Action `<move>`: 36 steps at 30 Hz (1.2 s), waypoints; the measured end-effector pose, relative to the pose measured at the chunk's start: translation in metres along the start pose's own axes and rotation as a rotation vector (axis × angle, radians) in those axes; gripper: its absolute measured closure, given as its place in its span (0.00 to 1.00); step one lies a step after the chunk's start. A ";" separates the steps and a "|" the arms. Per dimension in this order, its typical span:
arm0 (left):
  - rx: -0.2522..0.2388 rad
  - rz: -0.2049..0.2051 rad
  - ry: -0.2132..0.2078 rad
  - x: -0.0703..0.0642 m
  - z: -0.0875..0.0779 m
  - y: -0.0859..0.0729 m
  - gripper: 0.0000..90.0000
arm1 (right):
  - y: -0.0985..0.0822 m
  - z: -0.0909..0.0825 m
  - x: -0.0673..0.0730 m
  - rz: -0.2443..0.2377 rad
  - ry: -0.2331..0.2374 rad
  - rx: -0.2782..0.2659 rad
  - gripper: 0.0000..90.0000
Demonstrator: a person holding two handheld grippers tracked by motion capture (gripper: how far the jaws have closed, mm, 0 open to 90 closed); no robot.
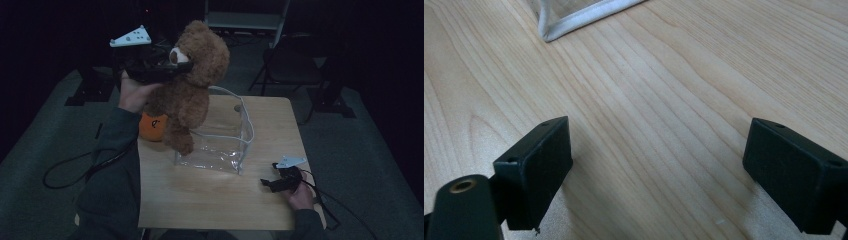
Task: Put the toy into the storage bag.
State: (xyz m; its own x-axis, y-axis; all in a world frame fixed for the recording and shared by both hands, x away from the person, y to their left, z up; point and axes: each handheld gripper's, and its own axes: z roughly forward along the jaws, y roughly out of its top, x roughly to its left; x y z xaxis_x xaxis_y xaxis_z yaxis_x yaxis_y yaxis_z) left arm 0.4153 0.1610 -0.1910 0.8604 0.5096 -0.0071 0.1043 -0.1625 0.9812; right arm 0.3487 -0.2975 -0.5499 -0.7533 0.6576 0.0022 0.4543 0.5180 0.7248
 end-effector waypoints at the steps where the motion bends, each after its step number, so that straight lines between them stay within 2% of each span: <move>1: 0.006 0.000 0.004 0.000 0.002 0.001 0.46 | 0.000 0.000 0.000 0.000 0.000 0.000 0.13; 6: 0.016 0.003 0.013 0.002 0.008 0.003 0.46 | 0.000 0.000 0.000 0.001 0.000 0.000 0.13; 21: 0.024 -0.027 0.031 0.008 0.023 0.005 0.46 | 0.000 0.000 0.000 0.003 -0.001 0.001 0.13; 25: 0.025 -0.048 0.047 0.012 0.029 0.006 0.46 | 0.000 0.000 0.000 0.002 -0.002 0.002 0.13; 35: 0.025 -0.066 0.085 0.016 0.038 0.009 0.46 | 0.000 0.000 0.000 0.002 -0.002 0.002 0.13; 36: 0.023 -0.066 0.099 0.016 0.041 0.012 0.46 | 0.000 0.000 0.000 0.002 -0.002 0.002 0.13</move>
State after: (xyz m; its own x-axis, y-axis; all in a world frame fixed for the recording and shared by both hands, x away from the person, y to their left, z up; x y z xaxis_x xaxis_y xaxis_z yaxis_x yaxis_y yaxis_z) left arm 0.4503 0.1330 -0.1876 0.7982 0.6003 -0.0513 0.1712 -0.1443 0.9746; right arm 0.3491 -0.2975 -0.5499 -0.7511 0.6602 0.0023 0.4569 0.5172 0.7237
